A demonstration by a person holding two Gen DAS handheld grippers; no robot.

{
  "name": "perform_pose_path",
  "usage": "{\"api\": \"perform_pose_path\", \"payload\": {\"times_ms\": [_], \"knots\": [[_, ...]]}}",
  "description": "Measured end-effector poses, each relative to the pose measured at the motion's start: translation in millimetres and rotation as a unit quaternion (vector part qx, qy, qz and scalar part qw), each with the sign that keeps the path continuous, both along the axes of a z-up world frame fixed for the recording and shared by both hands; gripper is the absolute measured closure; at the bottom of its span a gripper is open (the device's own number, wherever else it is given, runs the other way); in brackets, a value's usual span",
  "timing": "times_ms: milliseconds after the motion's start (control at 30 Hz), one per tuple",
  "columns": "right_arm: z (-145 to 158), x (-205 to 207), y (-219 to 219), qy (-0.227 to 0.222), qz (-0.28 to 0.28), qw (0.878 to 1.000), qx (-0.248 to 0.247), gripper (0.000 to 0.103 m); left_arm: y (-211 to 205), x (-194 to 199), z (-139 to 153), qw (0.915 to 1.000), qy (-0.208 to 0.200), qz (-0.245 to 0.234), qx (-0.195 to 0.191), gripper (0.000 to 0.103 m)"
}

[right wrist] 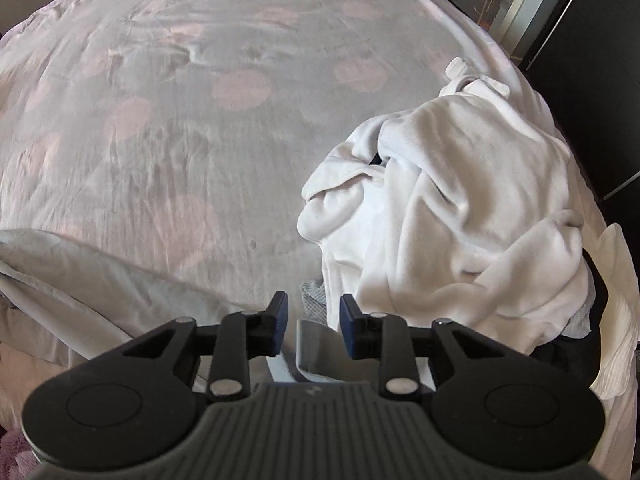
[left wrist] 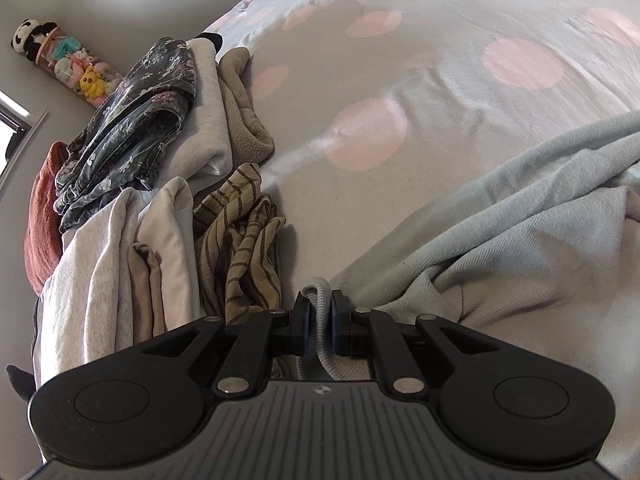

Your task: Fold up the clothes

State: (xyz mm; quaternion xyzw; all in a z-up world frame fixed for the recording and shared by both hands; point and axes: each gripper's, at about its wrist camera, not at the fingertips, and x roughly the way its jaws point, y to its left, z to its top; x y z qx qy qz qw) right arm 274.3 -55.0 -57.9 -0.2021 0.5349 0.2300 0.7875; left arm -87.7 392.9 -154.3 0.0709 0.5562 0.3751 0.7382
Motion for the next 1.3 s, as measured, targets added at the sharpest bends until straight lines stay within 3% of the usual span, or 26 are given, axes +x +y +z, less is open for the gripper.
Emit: {"api": "perform_pose_path", "payload": {"times_ms": [133, 200, 267, 500, 733, 1033, 1300], "knots": [[-16.1, -3.4, 10.9, 0.010, 0.005, 0.999, -0.048, 0.061, 2.1, 0.5, -0.3, 1.0000, 0.000, -0.001, -0.002, 0.095], [-24.9, -4.5, 9.4, 0.018, 0.003, 0.998, -0.057, 0.066, 1.8, 0.1, 2.1, 1.0000, -0.004, -0.004, 0.001, 0.095], [-28.7, -5.2, 5.8, 0.016, 0.000, 0.998, -0.059, 0.099, 1.1, -0.4, 5.3, 0.9999, -0.009, -0.006, 0.007, 0.095], [16.7, 15.6, -0.6, -0.057, -0.045, 0.997, -0.003, 0.100, 2.6, 0.7, 26.6, 0.9988, -0.031, -0.013, 0.036, 0.096], [64.2, 66.3, 1.3, -0.147, -0.119, 0.981, 0.044, 0.100, 15.2, 7.1, 48.9, 0.9954, -0.053, -0.008, 0.079, 0.096], [58.3, 133.0, 22.6, -0.192, -0.167, 0.966, 0.037, 0.100, 49.9, 21.5, 63.8, 0.9901, -0.059, 0.014, 0.127, 0.096], [15.6, 186.3, 72.5, -0.192, -0.161, 0.968, 0.015, 0.100, 88.6, 56.5, 61.7, 0.9881, -0.038, 0.020, 0.148, 0.096]]}}
